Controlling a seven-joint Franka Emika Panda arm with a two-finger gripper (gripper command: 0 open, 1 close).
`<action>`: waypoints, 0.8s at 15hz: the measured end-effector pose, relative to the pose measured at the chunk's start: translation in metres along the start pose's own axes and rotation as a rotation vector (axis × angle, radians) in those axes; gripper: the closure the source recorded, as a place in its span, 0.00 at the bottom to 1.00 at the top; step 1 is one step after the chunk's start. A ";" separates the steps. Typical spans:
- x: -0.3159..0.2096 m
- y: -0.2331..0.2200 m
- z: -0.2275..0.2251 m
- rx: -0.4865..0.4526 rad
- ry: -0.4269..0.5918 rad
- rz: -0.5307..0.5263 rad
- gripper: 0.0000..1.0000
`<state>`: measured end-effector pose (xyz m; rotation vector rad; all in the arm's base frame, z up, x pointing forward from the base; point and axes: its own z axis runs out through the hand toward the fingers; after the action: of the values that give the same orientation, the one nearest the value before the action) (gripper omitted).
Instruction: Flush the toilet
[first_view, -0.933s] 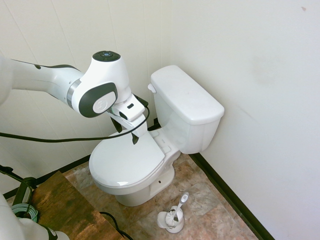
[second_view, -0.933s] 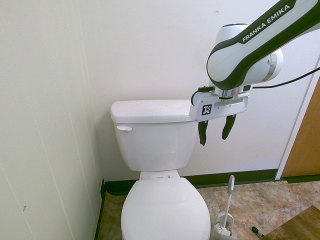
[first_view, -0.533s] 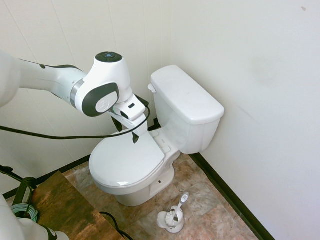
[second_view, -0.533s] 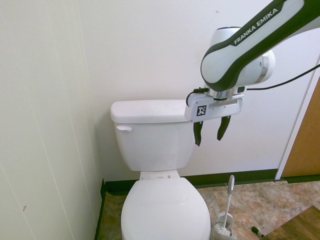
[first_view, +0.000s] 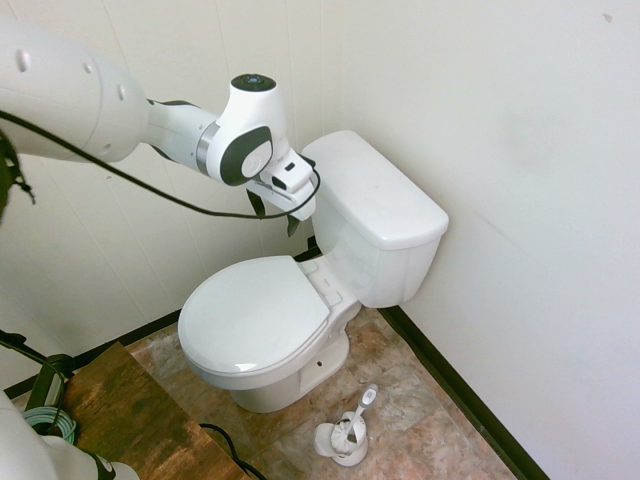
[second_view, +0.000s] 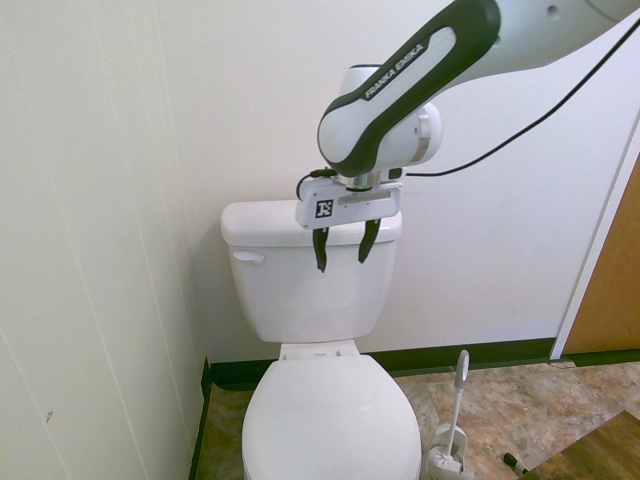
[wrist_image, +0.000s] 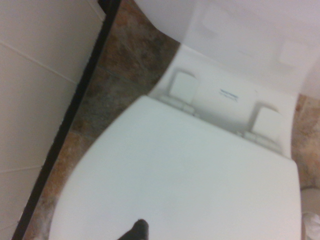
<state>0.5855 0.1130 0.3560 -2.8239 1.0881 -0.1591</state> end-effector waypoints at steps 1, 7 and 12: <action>0.001 -0.015 0.005 0.010 0.006 -0.011 0.00; 0.014 -0.055 0.007 0.040 0.034 -0.020 1.00; 0.014 -0.079 0.014 0.071 0.036 -0.033 1.00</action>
<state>0.6498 0.1623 0.3537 -2.7873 1.0214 -0.2472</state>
